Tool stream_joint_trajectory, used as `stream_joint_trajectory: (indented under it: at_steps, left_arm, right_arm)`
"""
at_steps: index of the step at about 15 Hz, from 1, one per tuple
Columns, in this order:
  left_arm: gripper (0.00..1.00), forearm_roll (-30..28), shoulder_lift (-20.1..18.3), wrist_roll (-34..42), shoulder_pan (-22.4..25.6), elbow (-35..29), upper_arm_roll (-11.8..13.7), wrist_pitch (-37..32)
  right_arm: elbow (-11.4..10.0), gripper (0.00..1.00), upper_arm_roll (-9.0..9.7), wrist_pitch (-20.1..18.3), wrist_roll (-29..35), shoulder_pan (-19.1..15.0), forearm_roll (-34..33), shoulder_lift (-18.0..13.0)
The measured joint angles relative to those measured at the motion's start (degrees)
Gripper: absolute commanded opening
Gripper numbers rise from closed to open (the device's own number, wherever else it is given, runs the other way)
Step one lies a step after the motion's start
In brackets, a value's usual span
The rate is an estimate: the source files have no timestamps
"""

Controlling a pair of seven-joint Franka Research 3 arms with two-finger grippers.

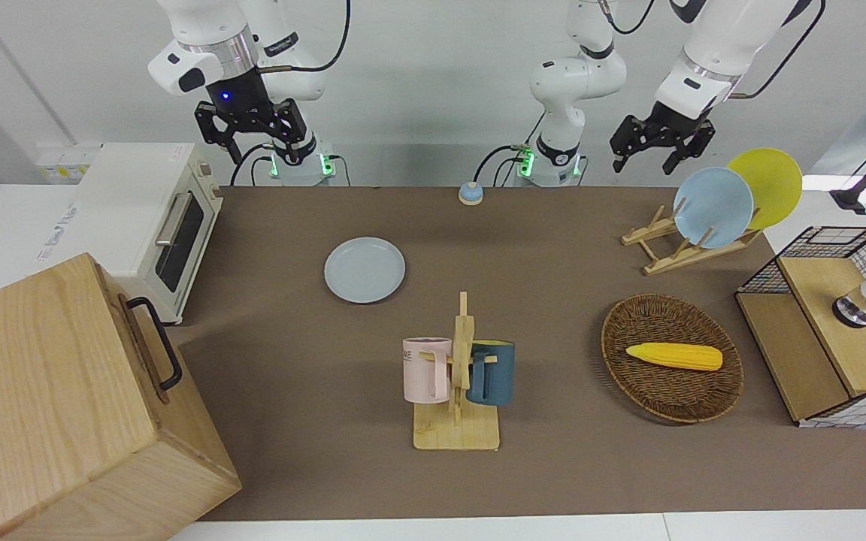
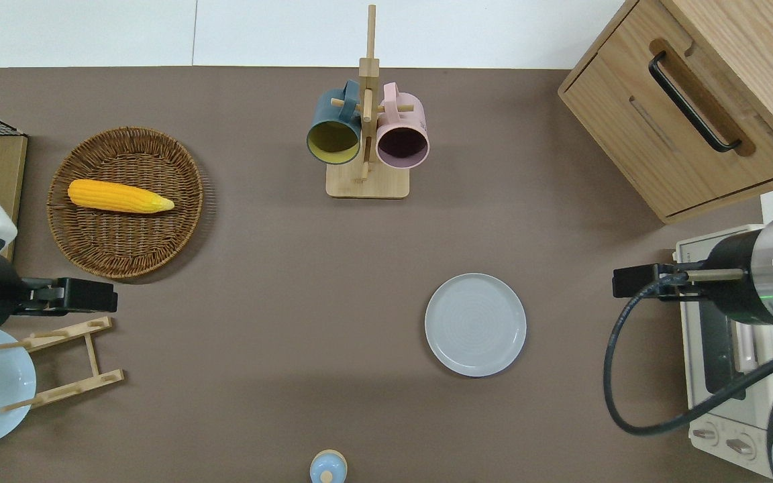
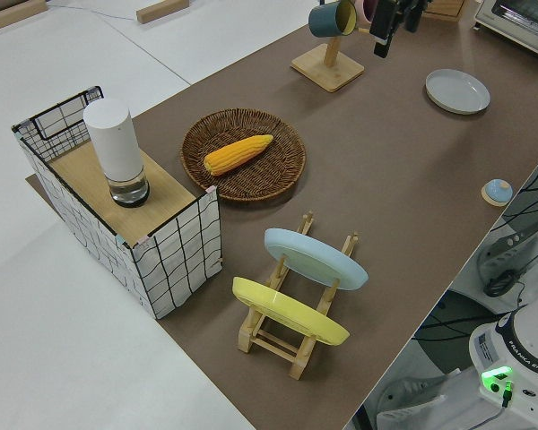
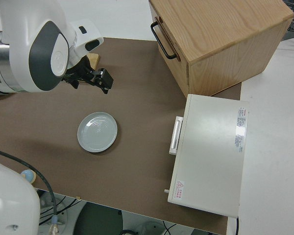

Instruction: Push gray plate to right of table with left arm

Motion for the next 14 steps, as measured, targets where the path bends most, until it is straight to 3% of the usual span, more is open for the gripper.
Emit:
stream_joint_trajectory:
  at_steps: [3, 14]
  left_arm:
    - [0.99, 0.0, 0.47, -1.03, 0.0, 1.28, -0.21, -2.85]
    - [0.99, 0.49, 0.73, -1.6, 0.2, 2.43, 0.16, -3.38]
  right_arm:
    - [0.0, 0.996, 0.0, 0.0, 0.0, 0.0, 0.0, 0.0]
    - [0.0, 0.996, 0.0, 0.0, 0.0, 0.0, 0.0, 0.0]
